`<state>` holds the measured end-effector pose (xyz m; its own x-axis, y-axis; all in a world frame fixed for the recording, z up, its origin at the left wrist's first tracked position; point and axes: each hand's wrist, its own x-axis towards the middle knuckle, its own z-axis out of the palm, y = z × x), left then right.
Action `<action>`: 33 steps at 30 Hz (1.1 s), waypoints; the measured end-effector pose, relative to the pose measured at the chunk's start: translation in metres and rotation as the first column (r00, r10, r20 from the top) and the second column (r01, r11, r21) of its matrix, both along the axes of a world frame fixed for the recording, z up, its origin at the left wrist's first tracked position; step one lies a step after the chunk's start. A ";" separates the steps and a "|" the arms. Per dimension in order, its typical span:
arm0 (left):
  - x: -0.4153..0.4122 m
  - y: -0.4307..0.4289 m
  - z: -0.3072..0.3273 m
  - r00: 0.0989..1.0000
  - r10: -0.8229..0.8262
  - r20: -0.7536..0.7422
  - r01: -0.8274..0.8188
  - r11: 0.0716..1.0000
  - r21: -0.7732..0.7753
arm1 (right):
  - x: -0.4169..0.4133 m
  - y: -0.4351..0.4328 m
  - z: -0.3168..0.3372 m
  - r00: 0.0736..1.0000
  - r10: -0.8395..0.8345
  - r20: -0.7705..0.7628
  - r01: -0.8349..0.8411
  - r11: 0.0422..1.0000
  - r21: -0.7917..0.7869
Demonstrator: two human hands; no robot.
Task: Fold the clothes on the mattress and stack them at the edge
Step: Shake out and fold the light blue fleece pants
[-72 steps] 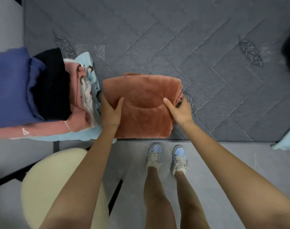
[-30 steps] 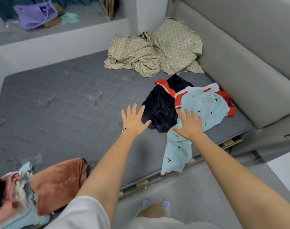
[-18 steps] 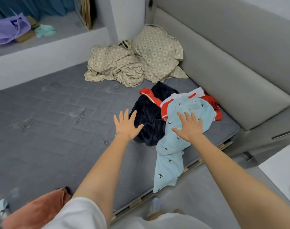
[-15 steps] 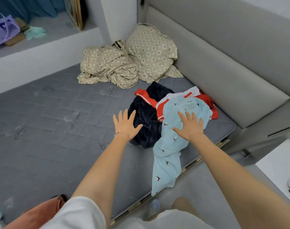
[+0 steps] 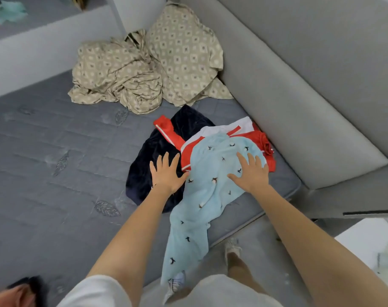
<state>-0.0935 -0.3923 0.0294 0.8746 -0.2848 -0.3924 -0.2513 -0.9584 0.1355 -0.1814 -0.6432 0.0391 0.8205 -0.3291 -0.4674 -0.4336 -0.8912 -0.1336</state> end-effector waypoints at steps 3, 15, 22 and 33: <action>0.006 -0.040 -0.017 0.996 0.076 -0.054 -0.079 0.996 -0.042 | 0.016 -0.032 -0.023 0.994 0.081 -0.066 -0.081 0.997 0.003; 0.032 -0.125 -0.146 0.909 0.279 -0.308 -0.327 0.938 -0.115 | 0.080 -0.096 -0.162 0.986 0.039 -0.160 -0.015 0.989 0.145; 0.053 -0.151 -0.213 0.841 0.494 -0.220 -0.532 0.681 -0.504 | 0.142 -0.110 -0.232 0.987 0.138 0.078 -0.148 0.978 0.150; 0.043 -0.139 -0.177 0.745 0.626 -0.232 -0.579 0.433 -0.691 | 0.140 -0.090 -0.204 0.984 0.053 0.172 -0.113 0.926 0.360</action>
